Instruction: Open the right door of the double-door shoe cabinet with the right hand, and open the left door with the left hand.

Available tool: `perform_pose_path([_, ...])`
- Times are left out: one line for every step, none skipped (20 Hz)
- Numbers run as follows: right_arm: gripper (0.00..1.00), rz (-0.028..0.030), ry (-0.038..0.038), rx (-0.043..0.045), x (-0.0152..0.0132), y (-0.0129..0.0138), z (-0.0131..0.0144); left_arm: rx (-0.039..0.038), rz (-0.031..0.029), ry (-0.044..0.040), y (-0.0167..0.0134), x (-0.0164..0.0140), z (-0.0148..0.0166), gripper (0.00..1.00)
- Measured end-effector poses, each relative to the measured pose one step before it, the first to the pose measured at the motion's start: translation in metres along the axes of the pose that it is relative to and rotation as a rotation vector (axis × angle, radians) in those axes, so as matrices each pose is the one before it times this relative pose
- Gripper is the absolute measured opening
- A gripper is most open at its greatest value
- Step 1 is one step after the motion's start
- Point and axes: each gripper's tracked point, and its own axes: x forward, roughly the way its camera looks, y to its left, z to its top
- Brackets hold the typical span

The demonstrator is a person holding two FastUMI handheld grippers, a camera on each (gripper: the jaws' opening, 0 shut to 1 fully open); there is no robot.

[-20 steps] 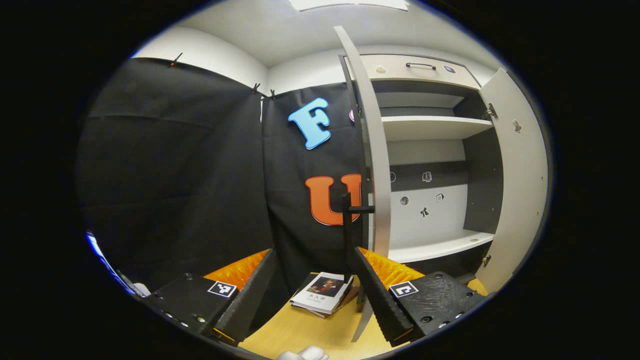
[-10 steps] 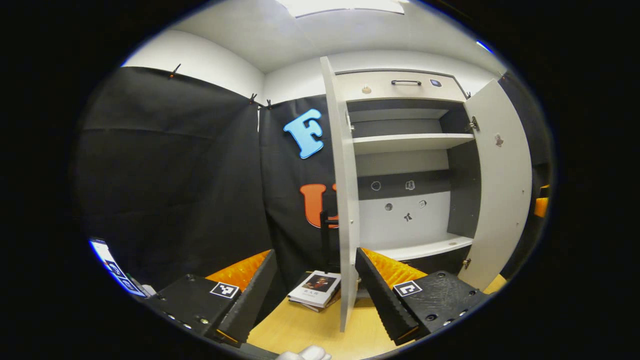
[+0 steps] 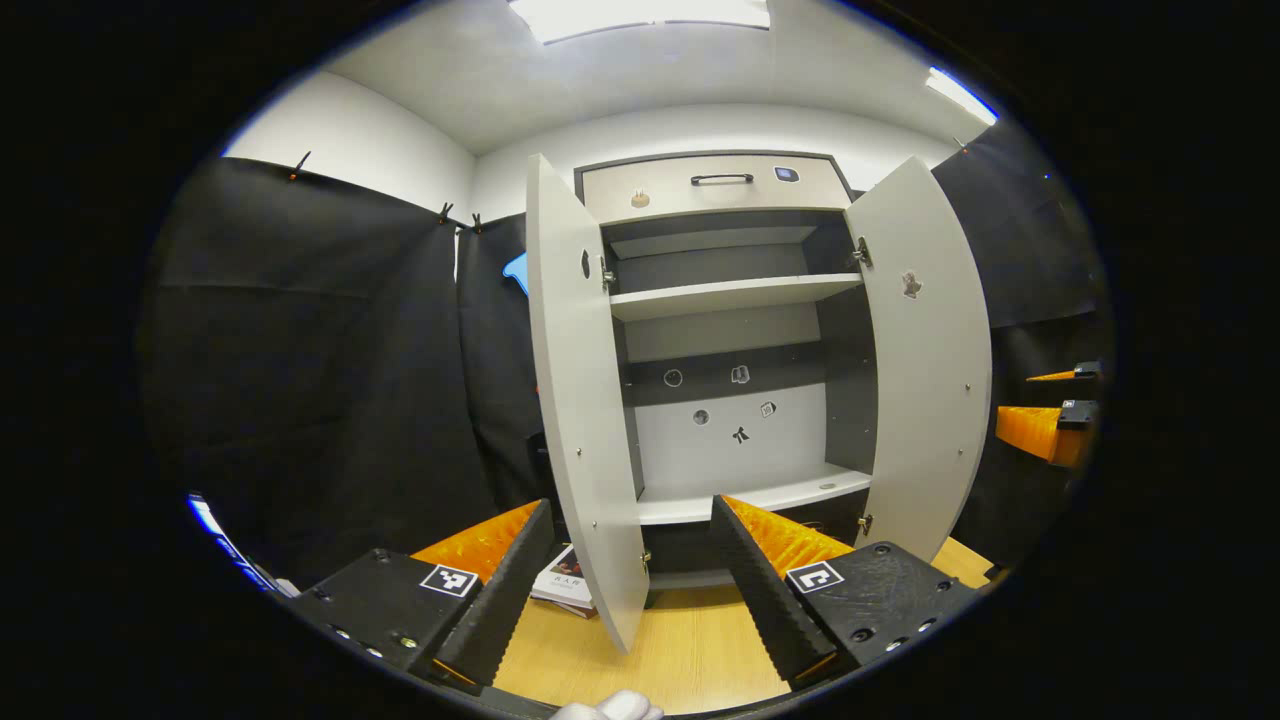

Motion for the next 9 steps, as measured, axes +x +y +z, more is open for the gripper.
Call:
perform_pose_path([1.00, -0.00723, 0.00029, 0.00487, -0.00088, -0.00377, -0.00100, -0.00634, -0.00379, -0.00451, -0.00242, -0.00084, 0.00139, 0.96])
perform_pose_path([1.00, -0.00730, 0.00001, 0.00172, -0.00071, -0.00330, -0.00001, -0.00572, 0.00022, -0.00311, -0.00160, 0.00006, 0.00106, 0.96])
perform_pose_path([1.00, -0.00851, -0.00077, 0.00039, -0.00013, -0.00266, -0.00033, -0.00268, -0.00164, -0.00564, -0.00055, 0.00044, 0.00307, 0.96])
perform_pose_path([1.00, -0.00604, 0.00052, -0.00094, -0.00003, -0.00210, 0.00055, 0.00043, 0.00017, -0.00266, -0.00090, 0.00016, 0.00205, 0.96])
perform_pose_path([1.00, -0.00682, -0.00210, 0.00099, 0.00067, -0.00234, 0.00070, 0.00372, 0.00322, -0.00627, 0.00074, 0.00080, 0.00160, 0.96])
perform_pose_path([1.00, -0.00714, -0.00367, 0.00293, 0.00069, -0.00205, 0.00152, 0.00497, 0.00147, -0.00466, -0.00014, 0.00173, 0.00187, 0.96])
perform_pose_path([1.00, -0.00543, -0.00077, 0.00377, 0.00043, -0.00208, 0.00016, 0.00315, -0.00311, -0.00275, -0.00100, 0.00119, 0.00163, 0.96])
perform_pose_path([1.00, -0.00585, 0.00234, 0.00641, 0.00060, -0.00176, -0.00006, -0.00156, -0.00659, -0.00006, -0.00276, -0.00029, 0.00109, 0.96])
perform_pose_path([1.00, -0.00436, 0.00170, 0.00665, 0.00092, -0.00184, -0.00018, -0.00006, -0.00425, 0.00003, -0.00179, 0.00074, 0.00066, 0.96])
